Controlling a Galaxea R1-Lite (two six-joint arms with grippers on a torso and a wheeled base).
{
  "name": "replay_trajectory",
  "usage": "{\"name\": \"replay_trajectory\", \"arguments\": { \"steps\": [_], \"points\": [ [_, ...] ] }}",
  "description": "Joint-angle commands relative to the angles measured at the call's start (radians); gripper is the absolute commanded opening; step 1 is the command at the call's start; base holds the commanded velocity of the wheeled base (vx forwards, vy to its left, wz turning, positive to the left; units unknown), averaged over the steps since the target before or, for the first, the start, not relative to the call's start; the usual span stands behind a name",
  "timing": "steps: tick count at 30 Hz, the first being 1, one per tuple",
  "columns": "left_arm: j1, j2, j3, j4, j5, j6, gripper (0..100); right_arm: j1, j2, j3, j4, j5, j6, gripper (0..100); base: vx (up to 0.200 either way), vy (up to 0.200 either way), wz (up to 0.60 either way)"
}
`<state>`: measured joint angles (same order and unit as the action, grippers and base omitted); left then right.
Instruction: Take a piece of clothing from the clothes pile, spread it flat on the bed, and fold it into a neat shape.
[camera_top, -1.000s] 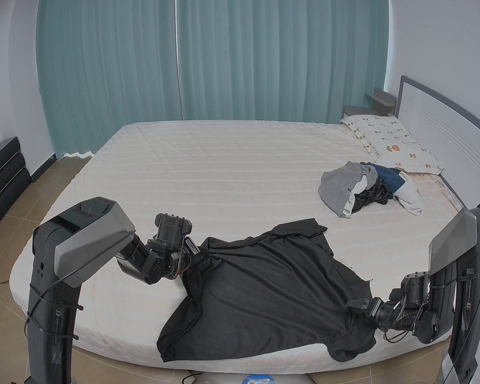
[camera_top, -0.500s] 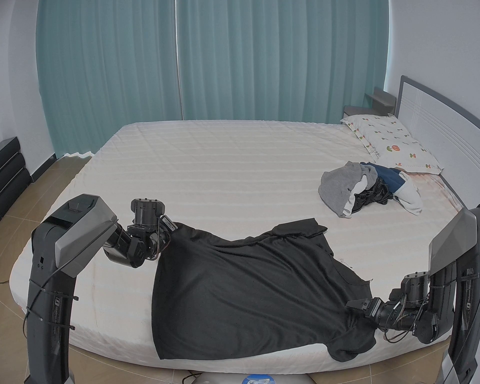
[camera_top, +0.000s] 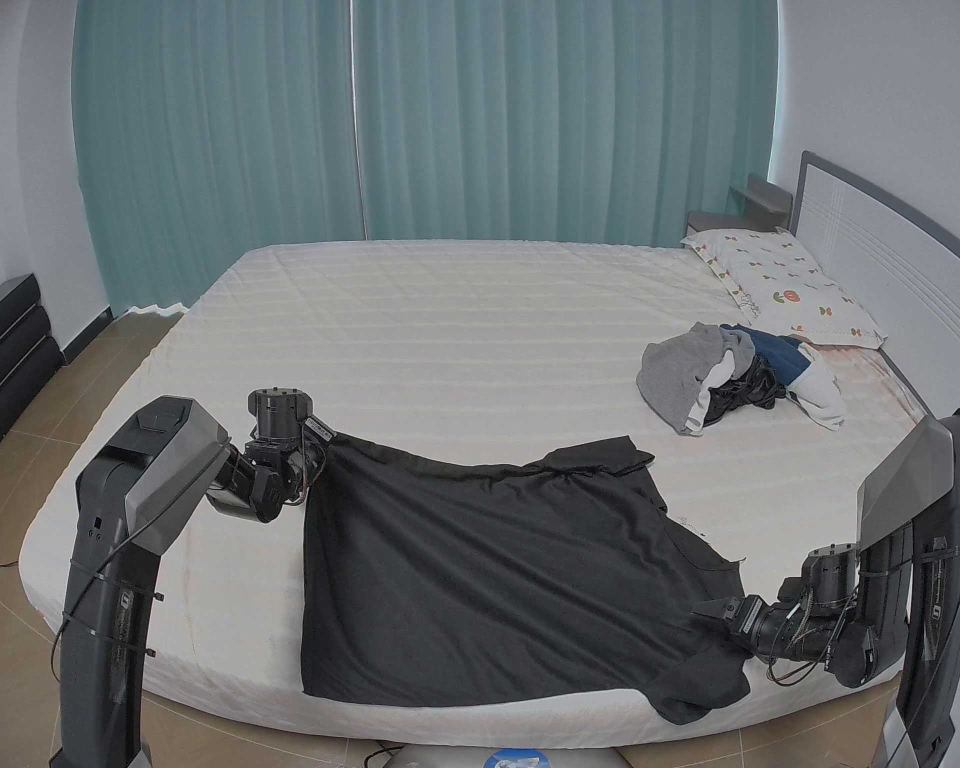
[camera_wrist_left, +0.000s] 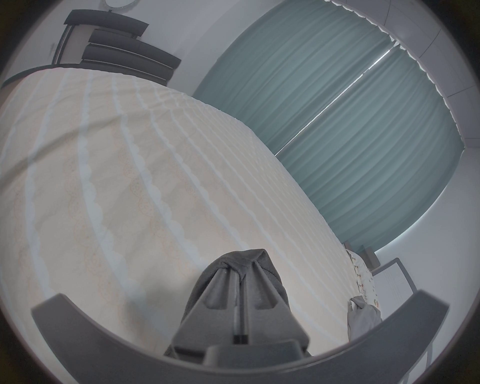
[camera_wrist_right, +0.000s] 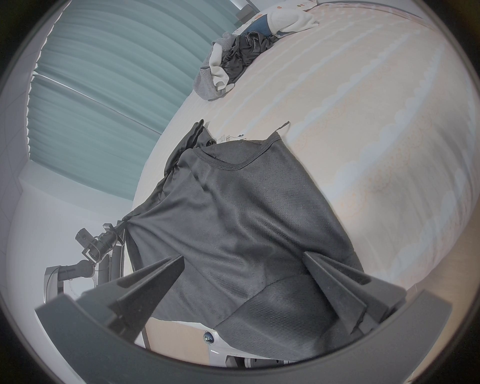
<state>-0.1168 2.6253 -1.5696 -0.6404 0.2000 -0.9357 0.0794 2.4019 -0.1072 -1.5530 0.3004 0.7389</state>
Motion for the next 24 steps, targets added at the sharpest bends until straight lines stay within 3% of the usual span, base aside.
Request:
{"name": "replay_trajectory", "arguments": {
  "steps": [1,8,15,24],
  "points": [
    [0.006,0.030,-0.029,-0.001,0.001,-0.003,0,0.000,-0.001,0.000,-0.009,0.000,0.000,100,0.000,0.000,0.00],
    [0.019,0.061,-0.090,-0.001,0.013,-0.009,0,0.000,-0.001,0.000,-0.009,0.000,0.000,100,0.000,0.000,0.00],
    [0.037,0.062,-0.118,-0.002,0.013,-0.080,0,0.000,-0.001,0.000,-0.009,0.000,0.002,100,0.000,0.000,0.00],
    [0.043,0.081,-0.148,-0.001,0.019,-0.080,0,0.000,-0.001,0.000,-0.009,0.002,0.004,100,0.000,0.000,0.00]
  ]
}}
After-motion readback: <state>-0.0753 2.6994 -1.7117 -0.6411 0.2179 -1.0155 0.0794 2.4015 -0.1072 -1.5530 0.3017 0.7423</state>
